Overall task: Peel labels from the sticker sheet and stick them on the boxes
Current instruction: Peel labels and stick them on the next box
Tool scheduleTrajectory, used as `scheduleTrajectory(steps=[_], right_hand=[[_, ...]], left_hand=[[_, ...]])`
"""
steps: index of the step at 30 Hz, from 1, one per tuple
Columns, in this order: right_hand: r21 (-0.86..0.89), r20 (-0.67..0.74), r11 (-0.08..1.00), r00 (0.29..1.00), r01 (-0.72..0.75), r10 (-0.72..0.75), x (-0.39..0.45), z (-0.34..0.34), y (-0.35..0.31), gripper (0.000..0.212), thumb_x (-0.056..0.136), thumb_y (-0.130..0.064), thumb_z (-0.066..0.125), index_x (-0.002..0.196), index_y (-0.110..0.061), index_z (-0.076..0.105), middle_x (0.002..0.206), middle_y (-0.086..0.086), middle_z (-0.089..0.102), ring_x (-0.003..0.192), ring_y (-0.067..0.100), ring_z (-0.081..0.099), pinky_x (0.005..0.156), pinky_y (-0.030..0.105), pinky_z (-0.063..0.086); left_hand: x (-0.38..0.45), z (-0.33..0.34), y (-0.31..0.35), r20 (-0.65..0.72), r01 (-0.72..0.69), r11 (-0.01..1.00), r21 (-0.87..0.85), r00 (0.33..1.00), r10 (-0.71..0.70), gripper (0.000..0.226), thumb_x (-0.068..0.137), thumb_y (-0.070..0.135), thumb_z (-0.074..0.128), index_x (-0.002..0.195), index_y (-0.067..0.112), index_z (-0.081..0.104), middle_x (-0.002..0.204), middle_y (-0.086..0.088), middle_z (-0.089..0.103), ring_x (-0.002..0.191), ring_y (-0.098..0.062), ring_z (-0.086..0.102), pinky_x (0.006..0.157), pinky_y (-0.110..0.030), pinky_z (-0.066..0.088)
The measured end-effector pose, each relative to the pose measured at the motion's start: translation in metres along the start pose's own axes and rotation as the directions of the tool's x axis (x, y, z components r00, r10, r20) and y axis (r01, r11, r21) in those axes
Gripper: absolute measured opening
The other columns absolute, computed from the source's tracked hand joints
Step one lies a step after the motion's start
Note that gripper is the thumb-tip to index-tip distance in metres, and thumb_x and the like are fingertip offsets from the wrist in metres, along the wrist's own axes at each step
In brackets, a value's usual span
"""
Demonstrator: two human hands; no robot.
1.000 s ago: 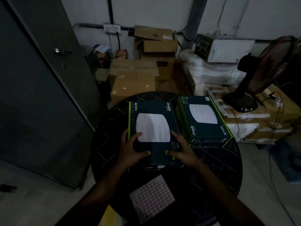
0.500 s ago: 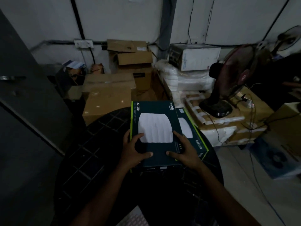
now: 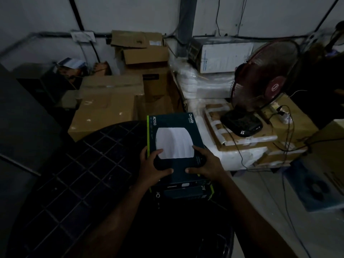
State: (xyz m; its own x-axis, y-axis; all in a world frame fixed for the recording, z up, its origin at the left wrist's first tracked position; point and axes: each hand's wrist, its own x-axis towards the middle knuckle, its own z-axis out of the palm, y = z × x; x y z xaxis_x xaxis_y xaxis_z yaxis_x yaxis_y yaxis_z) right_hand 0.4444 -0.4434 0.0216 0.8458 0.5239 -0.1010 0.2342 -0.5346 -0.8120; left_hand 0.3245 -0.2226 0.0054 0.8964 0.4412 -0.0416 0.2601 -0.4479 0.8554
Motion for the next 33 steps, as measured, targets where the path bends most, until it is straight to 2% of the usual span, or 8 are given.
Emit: scheduleTrajectory(steps=[3,8,11,17,26,28,31,33], right_hand=[[-0.023,0.026,1.000,1.000,0.009,-0.009,0.010,0.004,0.010,0.107,0.054,-0.046,0.096,0.148,-0.032,0.046,0.146,-0.001,0.048,0.132,0.013,0.049,0.103,0.017,0.037],[-0.024,0.012,1.000,1.000,0.013,-0.013,0.015,0.005,0.023,0.104,0.056,-0.042,0.097,0.147,-0.032,0.047,0.145,-0.004,0.048,0.126,0.004,0.047,0.087,-0.009,0.029],[-0.019,0.008,1.000,1.000,0.004,-0.003,0.015,0.003,0.022,0.104,0.054,-0.037,0.098,0.145,-0.031,0.050,0.143,-0.002,0.051,0.124,0.004,0.047,0.085,-0.011,0.028],[-0.036,0.012,0.999,1.000,0.006,-0.006,-0.006,-0.001,0.026,0.103,0.054,-0.039,0.098,0.145,-0.032,0.049,0.143,-0.002,0.052,0.129,0.013,0.051,0.102,0.016,0.037],[-0.037,-0.008,0.999,1.000,-0.017,0.017,-0.034,0.001,0.028,0.101,0.058,-0.044,0.095,0.146,-0.034,0.047,0.149,-0.002,0.047,0.134,0.014,0.048,0.105,0.021,0.037],[-0.032,-0.005,0.999,1.000,-0.016,0.016,-0.036,0.002,0.029,0.101,0.059,-0.053,0.091,0.147,-0.037,0.045,0.152,-0.003,0.043,0.137,0.015,0.045,0.109,0.025,0.038],[-0.152,0.013,0.988,1.000,-0.014,0.016,-0.037,0.009,0.032,0.103,0.059,-0.086,0.066,0.150,-0.051,0.030,0.165,0.002,0.016,0.149,0.026,0.026,0.119,0.046,0.033],[-0.335,0.008,0.942,1.000,0.005,-0.003,-0.041,0.013,0.033,0.096,0.068,-0.092,0.044,0.153,-0.054,0.018,0.169,0.002,-0.002,0.153,0.032,0.014,0.120,0.053,0.028]], left_hand=[[0.006,0.009,-0.008,0.013,0.007,1.000,0.017,1.000,-0.007,0.079,0.063,0.040,0.090,0.131,0.041,0.052,0.156,0.009,0.003,0.145,-0.019,0.021,0.110,-0.023,0.026],[0.009,0.011,-0.013,0.036,-0.003,1.000,0.007,0.999,0.002,0.076,0.063,0.046,0.089,0.128,0.048,0.051,0.154,0.015,0.000,0.145,-0.017,0.021,0.114,-0.028,0.027],[0.005,0.011,-0.011,0.049,0.017,1.000,0.008,0.999,-0.018,0.076,0.064,0.040,0.090,0.128,0.048,0.050,0.157,0.011,-0.001,0.146,-0.017,0.020,0.113,-0.025,0.026],[-0.011,0.017,-0.012,0.052,0.008,1.000,0.011,0.999,-0.009,0.076,0.063,0.039,0.091,0.127,0.047,0.051,0.158,0.011,-0.001,0.146,-0.019,0.020,0.111,-0.025,0.026],[-0.034,0.019,-0.011,0.079,-0.003,1.000,0.000,0.997,0.003,0.075,0.065,0.040,0.089,0.129,0.046,0.051,0.159,0.011,-0.001,0.144,-0.016,0.023,0.107,-0.022,0.028],[-0.036,0.018,-0.011,0.087,-0.011,1.000,-0.012,0.996,0.012,0.073,0.067,0.042,0.088,0.128,0.050,0.049,0.158,0.013,-0.002,0.144,-0.016,0.024,0.105,-0.021,0.029],[-0.037,0.017,-0.007,0.118,0.019,1.000,0.017,0.993,-0.021,0.072,0.072,0.044,0.084,0.132,0.051,0.044,0.158,0.010,-0.002,0.143,-0.018,0.025,0.101,-0.020,0.033],[-0.041,0.022,-0.006,0.120,0.038,0.999,0.031,0.992,-0.042,0.073,0.078,0.044,0.079,0.140,0.048,0.039,0.159,0.002,0.003,0.143,-0.023,0.027,0.102,-0.022,0.034]])
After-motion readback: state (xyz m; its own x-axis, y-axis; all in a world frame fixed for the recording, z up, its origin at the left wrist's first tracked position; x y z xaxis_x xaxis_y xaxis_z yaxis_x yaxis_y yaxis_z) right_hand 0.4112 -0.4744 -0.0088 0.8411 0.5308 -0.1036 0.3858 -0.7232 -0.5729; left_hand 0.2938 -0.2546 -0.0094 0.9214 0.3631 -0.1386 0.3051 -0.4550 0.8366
